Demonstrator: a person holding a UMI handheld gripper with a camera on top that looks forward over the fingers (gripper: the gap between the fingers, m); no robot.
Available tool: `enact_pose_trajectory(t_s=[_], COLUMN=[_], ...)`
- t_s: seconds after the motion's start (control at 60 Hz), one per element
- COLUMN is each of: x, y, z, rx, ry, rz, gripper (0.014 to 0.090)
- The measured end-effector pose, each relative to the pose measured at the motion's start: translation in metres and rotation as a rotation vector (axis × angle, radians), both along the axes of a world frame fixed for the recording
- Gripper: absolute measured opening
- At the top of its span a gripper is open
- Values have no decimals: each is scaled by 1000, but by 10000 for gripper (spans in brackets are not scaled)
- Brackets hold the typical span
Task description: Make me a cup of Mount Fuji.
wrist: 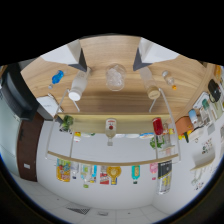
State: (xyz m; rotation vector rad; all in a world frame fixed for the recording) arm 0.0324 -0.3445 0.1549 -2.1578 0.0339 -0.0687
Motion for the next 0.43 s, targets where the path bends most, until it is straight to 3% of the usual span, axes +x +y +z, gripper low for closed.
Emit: enact_pose_trajectory(t_s=[0.433], x=[-12], y=[-1], z=[-1], rx=[-10], ry=[-16], rz=[3], gripper=[862])
